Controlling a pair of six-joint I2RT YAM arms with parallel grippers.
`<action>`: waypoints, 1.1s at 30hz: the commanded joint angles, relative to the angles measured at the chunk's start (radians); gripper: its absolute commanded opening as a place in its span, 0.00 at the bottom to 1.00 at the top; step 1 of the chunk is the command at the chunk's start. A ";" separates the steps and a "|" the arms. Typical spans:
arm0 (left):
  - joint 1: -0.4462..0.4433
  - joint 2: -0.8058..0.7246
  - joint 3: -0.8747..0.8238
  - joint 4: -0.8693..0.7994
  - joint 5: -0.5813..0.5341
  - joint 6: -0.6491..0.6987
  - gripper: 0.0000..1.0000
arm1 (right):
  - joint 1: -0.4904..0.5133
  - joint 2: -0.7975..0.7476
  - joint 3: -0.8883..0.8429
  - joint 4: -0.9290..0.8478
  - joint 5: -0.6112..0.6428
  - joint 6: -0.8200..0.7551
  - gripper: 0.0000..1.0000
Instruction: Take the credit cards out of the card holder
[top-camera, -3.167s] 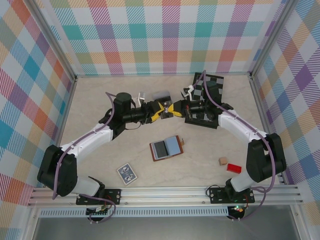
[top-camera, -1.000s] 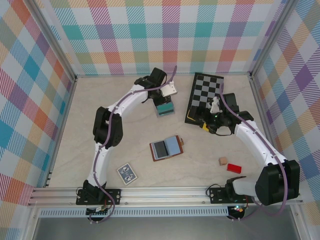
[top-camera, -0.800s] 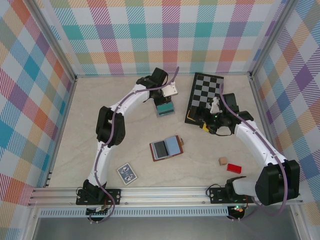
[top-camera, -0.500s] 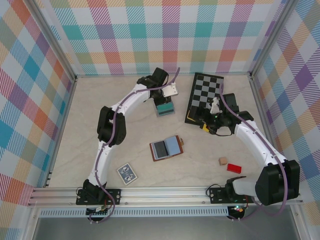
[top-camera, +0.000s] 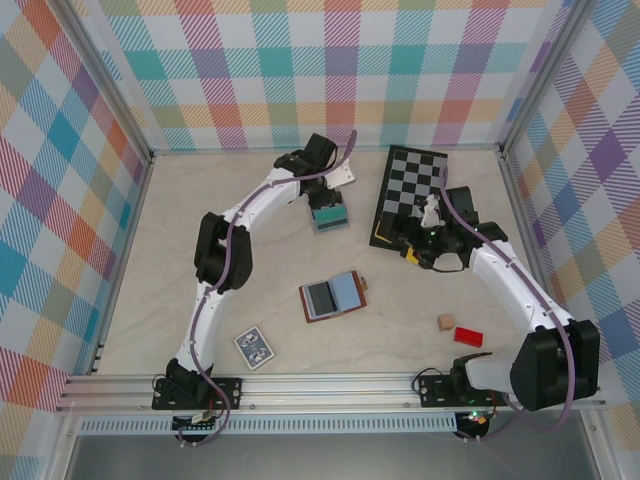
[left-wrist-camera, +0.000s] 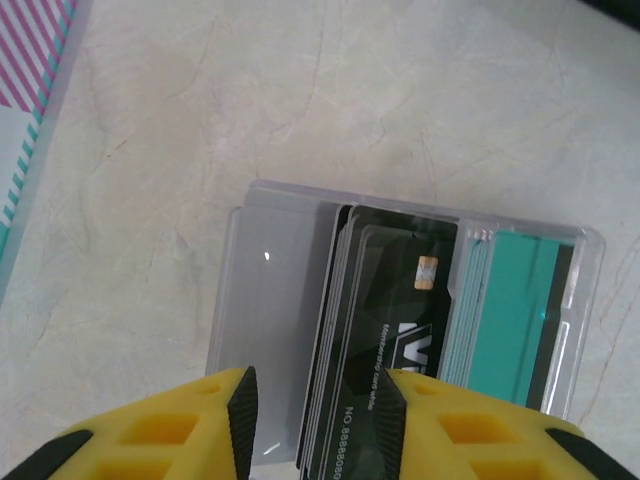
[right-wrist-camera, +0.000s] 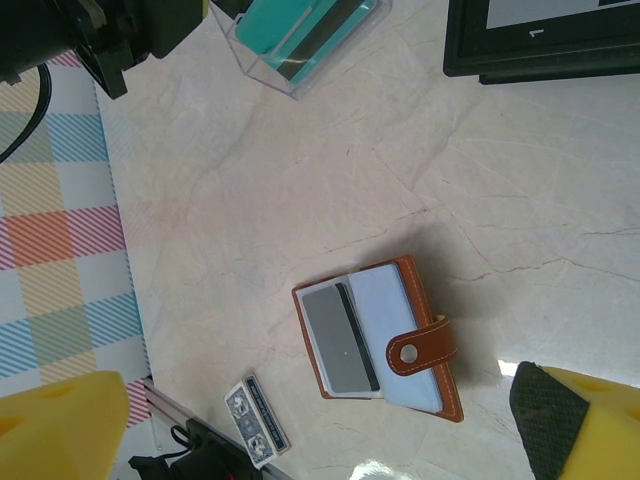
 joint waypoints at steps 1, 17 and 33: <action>-0.005 -0.109 -0.019 0.043 0.047 -0.148 0.39 | -0.002 -0.027 0.000 -0.040 0.019 -0.052 1.00; -0.024 -0.885 -0.896 0.268 -0.130 -0.932 0.43 | 0.301 0.017 0.038 -0.047 0.167 -0.158 0.89; -0.027 -1.337 -1.392 0.211 -0.067 -1.413 0.80 | 0.480 0.213 -0.029 0.157 0.095 -0.062 0.67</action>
